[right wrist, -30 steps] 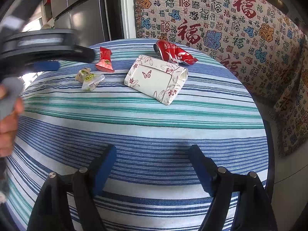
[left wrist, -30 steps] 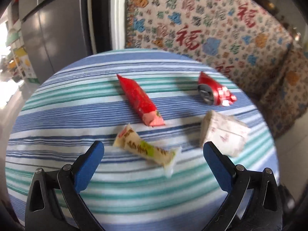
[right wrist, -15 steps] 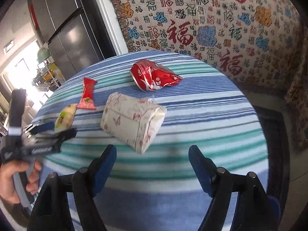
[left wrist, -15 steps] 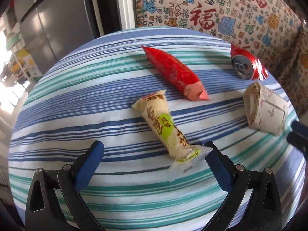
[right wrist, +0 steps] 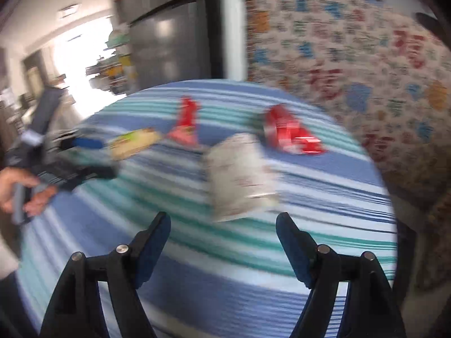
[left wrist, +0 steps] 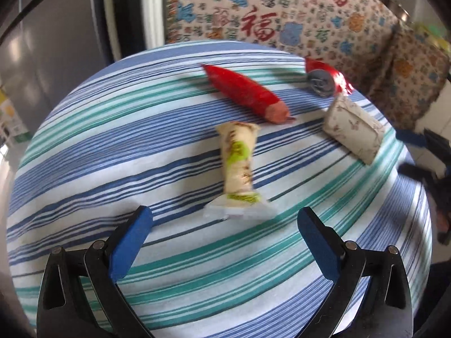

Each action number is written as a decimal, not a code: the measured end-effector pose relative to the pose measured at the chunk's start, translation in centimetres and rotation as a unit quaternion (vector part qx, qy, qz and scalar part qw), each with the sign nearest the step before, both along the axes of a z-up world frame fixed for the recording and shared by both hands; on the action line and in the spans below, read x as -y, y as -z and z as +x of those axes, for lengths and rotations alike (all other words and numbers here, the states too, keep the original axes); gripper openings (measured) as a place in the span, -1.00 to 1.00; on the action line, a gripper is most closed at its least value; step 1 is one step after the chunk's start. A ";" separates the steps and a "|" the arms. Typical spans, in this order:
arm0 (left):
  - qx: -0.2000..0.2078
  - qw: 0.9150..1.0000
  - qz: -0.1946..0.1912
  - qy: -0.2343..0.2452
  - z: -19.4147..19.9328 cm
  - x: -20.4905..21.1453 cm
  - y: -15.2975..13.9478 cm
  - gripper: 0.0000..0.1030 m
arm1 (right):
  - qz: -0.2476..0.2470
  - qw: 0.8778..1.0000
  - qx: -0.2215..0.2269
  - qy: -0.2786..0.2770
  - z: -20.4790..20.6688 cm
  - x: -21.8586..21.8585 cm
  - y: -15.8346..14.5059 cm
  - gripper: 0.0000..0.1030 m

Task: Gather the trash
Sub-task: 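Grasp the white butterfly-print paper box with the right tool, then lift the paper box with the right tool while the left tool grasps the cream snack wrapper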

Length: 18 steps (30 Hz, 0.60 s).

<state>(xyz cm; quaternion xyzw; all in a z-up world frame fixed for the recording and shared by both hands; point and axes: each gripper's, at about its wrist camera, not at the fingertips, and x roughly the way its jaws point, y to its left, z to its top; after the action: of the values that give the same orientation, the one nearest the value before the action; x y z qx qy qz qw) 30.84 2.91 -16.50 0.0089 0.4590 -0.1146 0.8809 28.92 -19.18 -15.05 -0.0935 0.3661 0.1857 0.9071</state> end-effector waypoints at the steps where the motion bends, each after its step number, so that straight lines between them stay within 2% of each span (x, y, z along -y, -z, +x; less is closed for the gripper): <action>1: 0.005 1.000 0.006 0.007 0.3 0.6 0.1 0.99 | 0.017 0.999 -0.003 0.027 0.9 0.9 0.0 0.62; 3: 0.010 1.000 0.020 0.010 1.0 1.6 0.2 0.99 | 0.054 0.997 -0.025 0.053 2.8 1.7 0.5 0.67; 4: 0.010 1.000 0.022 0.009 1.4 1.9 0.3 0.99 | 0.052 0.996 -0.030 0.059 3.5 1.6 0.8 0.68; 6: 0.007 0.999 0.031 0.006 2.1 2.3 0.4 0.99 | 0.021 0.998 -0.030 0.060 4.9 0.5 1.5 0.70; 7: 0.007 0.999 0.050 0.009 2.2 2.7 0.6 0.99 | 0.008 0.998 -0.026 0.051 5.3 -0.1 1.7 0.70; 11: 0.008 0.999 0.047 0.012 2.4 2.7 0.7 0.99 | -0.022 0.999 -0.022 0.031 6.1 -2.2 2.2 0.71; 15: 0.000 0.999 0.048 0.020 2.4 2.6 0.5 0.97 | -0.036 0.998 -0.041 0.020 6.5 -3.2 2.9 0.69; 16: 0.004 0.999 0.046 0.024 2.3 2.5 0.2 0.96 | -0.034 0.998 -0.052 0.014 6.5 -3.3 3.1 0.48; 18: 0.018 0.999 0.044 0.026 2.0 2.2 -0.3 0.85 | -0.030 0.998 -0.059 0.015 6.3 -3.3 3.0 0.42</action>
<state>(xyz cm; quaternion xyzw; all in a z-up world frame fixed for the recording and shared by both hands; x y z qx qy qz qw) 32.83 0.70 -16.17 0.0614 0.4476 -0.1176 0.8843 35.26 -15.86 -18.05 -0.1045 0.4258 0.1664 0.8832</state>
